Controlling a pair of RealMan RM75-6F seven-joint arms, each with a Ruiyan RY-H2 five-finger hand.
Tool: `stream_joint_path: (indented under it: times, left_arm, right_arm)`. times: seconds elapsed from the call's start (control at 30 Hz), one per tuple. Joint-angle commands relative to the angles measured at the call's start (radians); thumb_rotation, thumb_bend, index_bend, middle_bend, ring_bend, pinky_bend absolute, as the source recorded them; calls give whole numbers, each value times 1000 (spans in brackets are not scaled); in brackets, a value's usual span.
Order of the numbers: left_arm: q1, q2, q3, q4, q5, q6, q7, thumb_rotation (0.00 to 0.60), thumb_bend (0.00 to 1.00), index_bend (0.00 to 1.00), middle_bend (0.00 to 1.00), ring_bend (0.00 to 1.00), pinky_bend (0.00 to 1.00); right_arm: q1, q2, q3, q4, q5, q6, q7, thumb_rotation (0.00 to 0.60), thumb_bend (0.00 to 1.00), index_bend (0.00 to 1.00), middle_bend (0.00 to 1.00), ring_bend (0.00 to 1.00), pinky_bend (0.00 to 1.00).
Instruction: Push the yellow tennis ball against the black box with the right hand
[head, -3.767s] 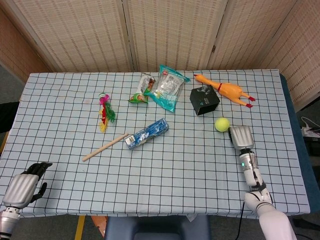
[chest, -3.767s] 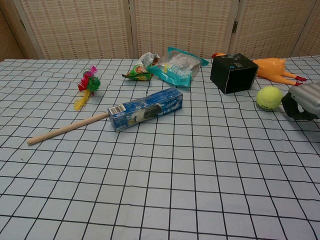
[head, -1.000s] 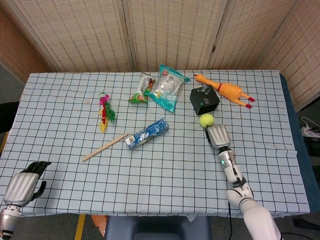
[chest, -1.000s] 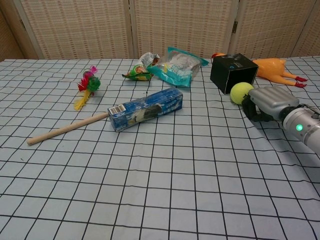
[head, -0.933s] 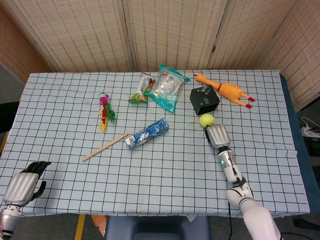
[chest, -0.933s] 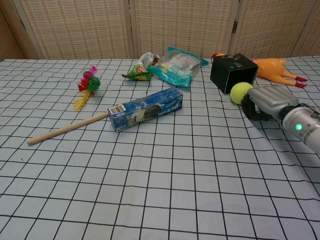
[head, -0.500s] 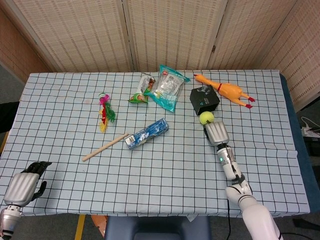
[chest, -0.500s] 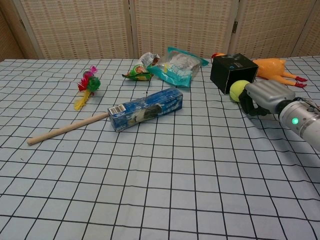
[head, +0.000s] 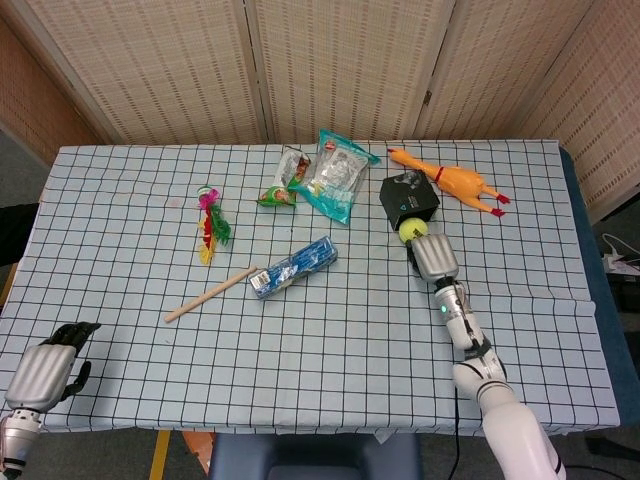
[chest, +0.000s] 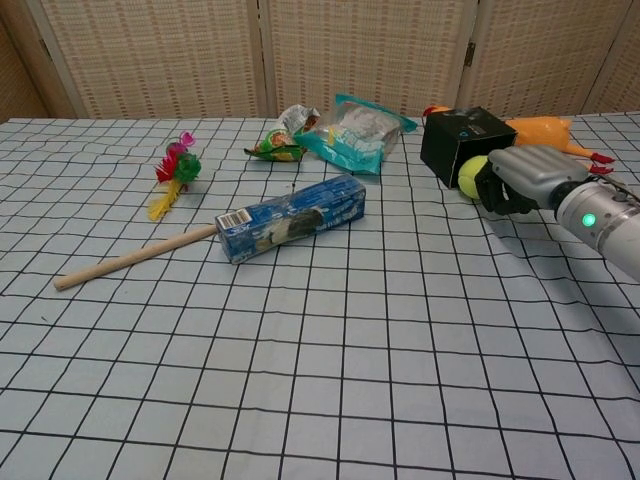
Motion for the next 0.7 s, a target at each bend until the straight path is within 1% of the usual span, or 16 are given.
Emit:
stream_joint_path:
  times: [0.03, 0.1, 0.2, 0.27, 0.43, 0.53, 0.6, 0.7]
  left_arm:
    - [0, 0, 1, -1, 0, -1, 0, 600, 521, 183, 177, 156, 460]
    - [0, 0, 2, -1, 2, 0, 0, 600, 521, 183, 177, 156, 460]
    - [0, 1, 2, -2, 3, 2, -1, 600, 521, 183, 176, 156, 460]
    - [1, 1, 2, -3, 3, 2, -1, 600, 521, 183, 176, 156, 460]
    - [1, 2, 3, -5, 6, 4, 0, 600, 521, 183, 176, 156, 460]
    - [1, 1, 4, -6, 7, 4, 0, 600, 521, 183, 176, 156, 460]
    - [1, 1, 3, -5, 6, 3, 0, 600, 521, 183, 176, 156, 460]
    - [0, 1, 3, -5, 5, 2, 0, 600, 521, 183, 176, 156, 460]
  right_arm:
    - [1, -1, 0, 12, -1, 20, -8, 600, 610, 876, 788, 560, 993]
    - [1, -2, 5, 15, 4, 21, -15, 600, 473, 859, 772, 551, 952]
    - [0, 0, 11, 15, 11, 16, -23, 600, 366, 825, 744, 534, 907]
    - [-3, 3, 12, 13, 13, 12, -25, 600, 315, 817, 736, 531, 877]
    - [-4, 11, 14, 7, 18, -20, -25, 600, 231, 734, 682, 503, 839]
    - [-4, 14, 13, 2, 18, -28, -15, 600, 209, 695, 644, 475, 817]
    - [-4, 16, 10, -2, 16, -30, -3, 600, 200, 640, 591, 434, 787]
    - [-3, 18, 7, -5, 12, -31, 14, 600, 188, 541, 497, 358, 715]
